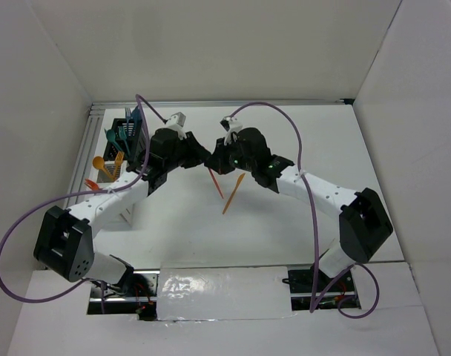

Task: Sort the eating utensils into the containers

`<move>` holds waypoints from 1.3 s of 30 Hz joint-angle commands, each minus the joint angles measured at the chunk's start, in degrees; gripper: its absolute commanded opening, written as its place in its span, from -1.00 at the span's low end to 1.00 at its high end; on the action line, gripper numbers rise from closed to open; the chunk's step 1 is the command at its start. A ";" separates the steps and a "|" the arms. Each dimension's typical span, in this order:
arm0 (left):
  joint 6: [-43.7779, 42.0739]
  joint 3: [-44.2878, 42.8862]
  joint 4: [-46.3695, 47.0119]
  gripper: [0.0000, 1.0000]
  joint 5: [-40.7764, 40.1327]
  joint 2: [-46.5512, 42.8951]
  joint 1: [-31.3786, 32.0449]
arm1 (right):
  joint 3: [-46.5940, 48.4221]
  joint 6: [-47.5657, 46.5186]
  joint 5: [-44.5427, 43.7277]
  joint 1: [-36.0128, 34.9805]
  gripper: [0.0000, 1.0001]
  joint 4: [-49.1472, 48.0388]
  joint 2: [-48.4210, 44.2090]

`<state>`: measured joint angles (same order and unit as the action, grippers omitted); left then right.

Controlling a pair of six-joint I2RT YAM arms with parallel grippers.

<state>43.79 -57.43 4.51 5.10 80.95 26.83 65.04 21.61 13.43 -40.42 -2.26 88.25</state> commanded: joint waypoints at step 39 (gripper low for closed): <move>-36.68 8.04 -10.57 -0.39 -18.92 -37.88 -40.97 | -12.65 0.54 3.97 17.57 1.00 0.69 -8.18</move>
<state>8.60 -48.49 -8.75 -12.84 43.27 -12.71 52.77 21.76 16.49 -23.20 2.13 79.75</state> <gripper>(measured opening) 0.304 0.998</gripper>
